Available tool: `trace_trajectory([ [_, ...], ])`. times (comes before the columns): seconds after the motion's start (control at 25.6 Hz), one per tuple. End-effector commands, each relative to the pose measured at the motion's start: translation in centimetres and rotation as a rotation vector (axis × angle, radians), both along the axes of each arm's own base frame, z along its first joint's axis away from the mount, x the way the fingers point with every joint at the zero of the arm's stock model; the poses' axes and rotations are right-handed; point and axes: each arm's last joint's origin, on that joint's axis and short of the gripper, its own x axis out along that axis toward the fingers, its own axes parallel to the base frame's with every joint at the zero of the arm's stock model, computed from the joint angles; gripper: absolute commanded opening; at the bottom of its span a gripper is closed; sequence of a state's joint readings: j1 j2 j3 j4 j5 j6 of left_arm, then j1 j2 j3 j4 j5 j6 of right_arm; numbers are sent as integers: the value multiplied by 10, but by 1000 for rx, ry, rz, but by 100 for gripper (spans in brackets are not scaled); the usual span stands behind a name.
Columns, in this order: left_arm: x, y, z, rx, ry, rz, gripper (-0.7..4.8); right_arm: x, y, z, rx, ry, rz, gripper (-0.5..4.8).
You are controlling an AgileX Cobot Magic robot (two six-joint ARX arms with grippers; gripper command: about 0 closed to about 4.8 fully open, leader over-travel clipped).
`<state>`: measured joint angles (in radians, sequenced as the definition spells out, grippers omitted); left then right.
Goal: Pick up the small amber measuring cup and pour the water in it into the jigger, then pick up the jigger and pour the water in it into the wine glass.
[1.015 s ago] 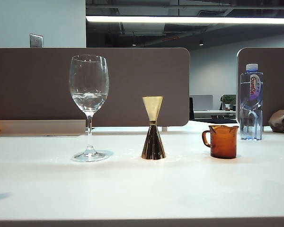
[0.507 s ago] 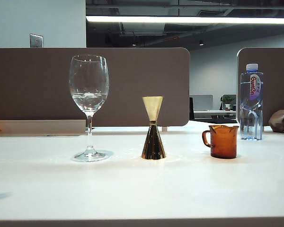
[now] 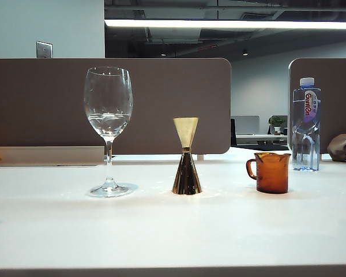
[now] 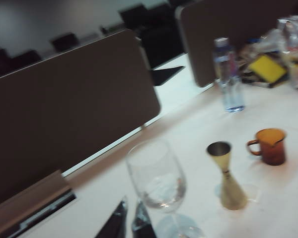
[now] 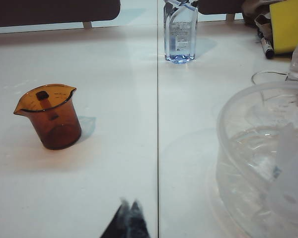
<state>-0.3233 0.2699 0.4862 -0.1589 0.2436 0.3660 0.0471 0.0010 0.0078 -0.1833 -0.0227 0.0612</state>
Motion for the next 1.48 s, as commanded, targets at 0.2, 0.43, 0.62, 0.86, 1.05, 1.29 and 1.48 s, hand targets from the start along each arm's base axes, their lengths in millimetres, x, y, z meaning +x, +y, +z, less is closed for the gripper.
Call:
trace_trajectory([
  [0.2,4,15,-52,-340,-201,278,26,1,0,-2,2,2,-1,-5],
  [0.43,6,20,-81,-430,-166,419,26,1,0,-2,2,1,-1,-5],
  [0.62,12,19,-100,-422,-80,430,26,1,0,-2,2,2,-2,-5],
  [0.86,15,22,-113,-366,51,433,26,1,0,-2,1,1,-3,-5],
  [1.05,16,25,-125,-322,179,423,26,1,0,-2,1,1,-3,-5],
  [1.29,15,29,-142,-293,347,481,26,1,0,-2,1,1,-3,-5],
  [1.48,15,29,-142,-269,340,479,26,1,0,-2,2,1,-3,-5],
])
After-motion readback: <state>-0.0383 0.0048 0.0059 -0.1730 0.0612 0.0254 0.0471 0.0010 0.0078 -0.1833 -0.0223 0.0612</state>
